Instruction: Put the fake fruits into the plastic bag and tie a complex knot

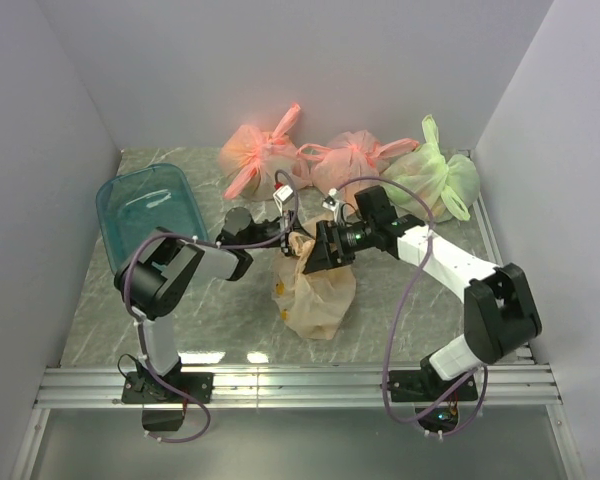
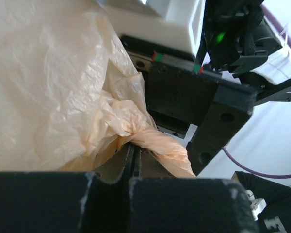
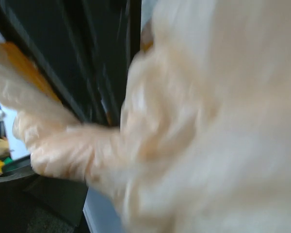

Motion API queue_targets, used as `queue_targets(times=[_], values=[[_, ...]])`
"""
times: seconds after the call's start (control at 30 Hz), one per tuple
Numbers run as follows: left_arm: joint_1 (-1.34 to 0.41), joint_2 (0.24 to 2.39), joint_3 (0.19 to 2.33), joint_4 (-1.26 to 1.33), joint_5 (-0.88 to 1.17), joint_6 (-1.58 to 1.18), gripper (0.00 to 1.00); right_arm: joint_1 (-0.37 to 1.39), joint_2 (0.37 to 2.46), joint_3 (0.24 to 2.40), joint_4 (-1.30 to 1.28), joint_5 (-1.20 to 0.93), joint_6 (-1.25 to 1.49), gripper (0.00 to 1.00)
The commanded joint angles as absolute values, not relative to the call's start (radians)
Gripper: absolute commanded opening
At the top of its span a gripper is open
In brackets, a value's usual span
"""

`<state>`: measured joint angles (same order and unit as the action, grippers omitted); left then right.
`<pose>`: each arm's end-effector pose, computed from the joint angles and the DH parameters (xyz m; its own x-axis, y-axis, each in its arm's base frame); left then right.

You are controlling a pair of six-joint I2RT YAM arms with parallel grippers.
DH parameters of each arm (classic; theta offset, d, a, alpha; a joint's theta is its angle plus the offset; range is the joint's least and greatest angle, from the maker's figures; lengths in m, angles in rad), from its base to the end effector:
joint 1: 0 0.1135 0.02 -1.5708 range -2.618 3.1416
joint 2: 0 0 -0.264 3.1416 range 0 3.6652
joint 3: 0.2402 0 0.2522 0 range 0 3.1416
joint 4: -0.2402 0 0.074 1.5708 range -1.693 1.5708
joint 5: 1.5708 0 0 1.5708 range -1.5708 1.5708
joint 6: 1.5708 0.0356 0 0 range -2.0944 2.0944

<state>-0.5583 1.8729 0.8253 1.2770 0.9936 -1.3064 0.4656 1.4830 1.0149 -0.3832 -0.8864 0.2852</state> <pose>0.2928 -0.2181 0.2046 -0.8967 -0.0609 -0.4384 0.4426 -0.1083 -0.8902 0.2612 0.1621 0.2469 -0.8532 -0.2296 -0.4684 -0.5211 0.4171 0.7446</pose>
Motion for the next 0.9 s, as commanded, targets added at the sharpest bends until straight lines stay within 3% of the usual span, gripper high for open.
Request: queue_targets(times=[0.0,0.37,0.7,0.87], values=[[-0.580,1.884,0.868,1.385,1.067,-1.301,0.00,0.474,1.529,1.087,-0.204,-0.916,0.405,0.83],[-0.598,1.818,0.818,1.072,1.143,-1.034,0.00,0.480,1.491,1.126,-0.209,-0.890,0.373,0.84],[-0.641,1.901,0.864,1.391,1.160,-1.213,0.00,0.543,1.516,1.043,-0.078,-0.842,0.448,0.88],[-0.641,1.882,0.864,1.329,1.163,-1.178,0.00,0.540,1.514,1.113,-0.299,-0.859,0.276,0.95]])
